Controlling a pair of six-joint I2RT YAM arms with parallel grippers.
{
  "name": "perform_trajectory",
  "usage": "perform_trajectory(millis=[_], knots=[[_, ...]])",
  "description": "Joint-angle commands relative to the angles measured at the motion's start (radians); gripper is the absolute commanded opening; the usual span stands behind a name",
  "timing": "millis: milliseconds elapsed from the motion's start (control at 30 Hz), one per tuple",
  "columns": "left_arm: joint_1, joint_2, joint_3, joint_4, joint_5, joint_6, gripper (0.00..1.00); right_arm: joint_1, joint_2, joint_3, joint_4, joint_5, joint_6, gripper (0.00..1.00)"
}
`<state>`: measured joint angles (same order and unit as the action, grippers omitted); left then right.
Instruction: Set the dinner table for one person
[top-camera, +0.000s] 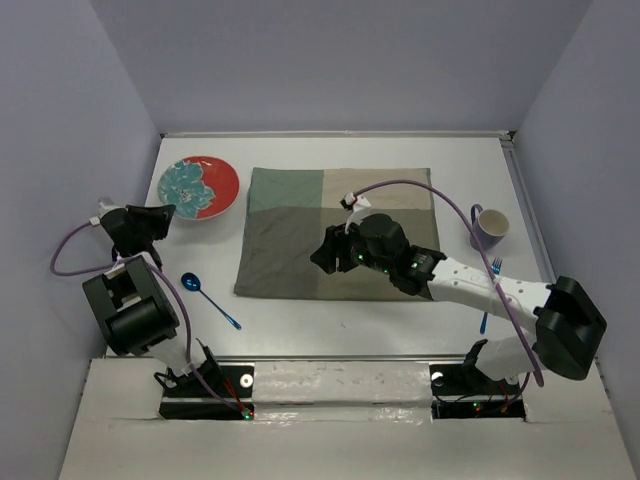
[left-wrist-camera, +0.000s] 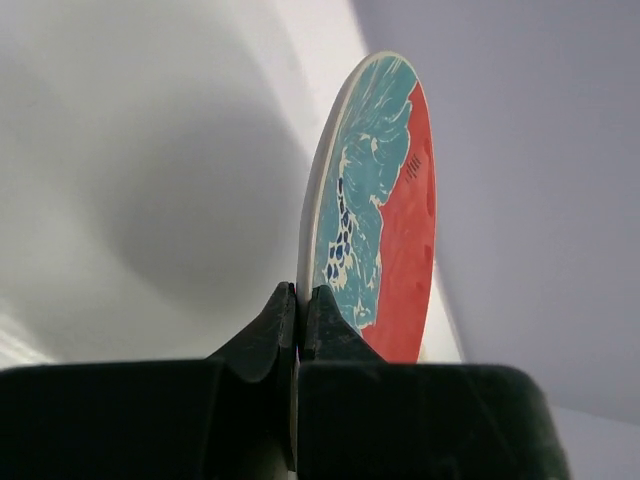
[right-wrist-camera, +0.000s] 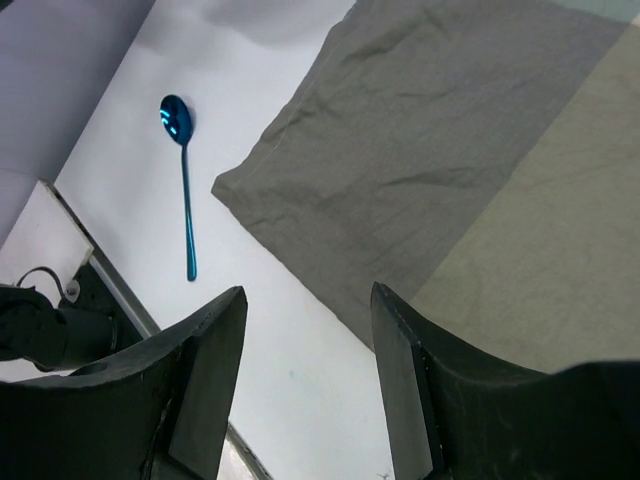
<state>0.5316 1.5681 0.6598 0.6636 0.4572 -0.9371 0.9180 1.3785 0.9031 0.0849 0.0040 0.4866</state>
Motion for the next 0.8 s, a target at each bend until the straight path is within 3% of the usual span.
perform_trajectory(millis=[0,133,267,433,633,767], knots=[[-0.022,-0.199,0.081,0.284,0.127,-0.121,0.00,-0.069,-0.064,-0.026,0.062,-0.071,-0.005,0.59],[-0.122,-0.258,0.086,0.277,0.132,-0.112,0.00,-0.117,-0.134,-0.050,0.044,-0.070,-0.003,0.57],[-0.351,-0.321,0.048,0.186,0.083,-0.042,0.00,-0.174,-0.238,-0.079,-0.029,-0.009,-0.016,0.56],[-0.525,-0.364,-0.043,0.203,0.018,-0.048,0.00,-0.261,-0.378,-0.098,-0.126,0.062,-0.025,0.54],[-0.729,-0.272,-0.112,0.394,-0.002,-0.097,0.00,-0.327,-0.490,-0.093,-0.241,0.073,-0.039,0.54],[-0.803,-0.197,-0.101,0.416,-0.005,-0.080,0.00,-0.337,-0.521,-0.101,-0.277,0.085,-0.028,0.54]])
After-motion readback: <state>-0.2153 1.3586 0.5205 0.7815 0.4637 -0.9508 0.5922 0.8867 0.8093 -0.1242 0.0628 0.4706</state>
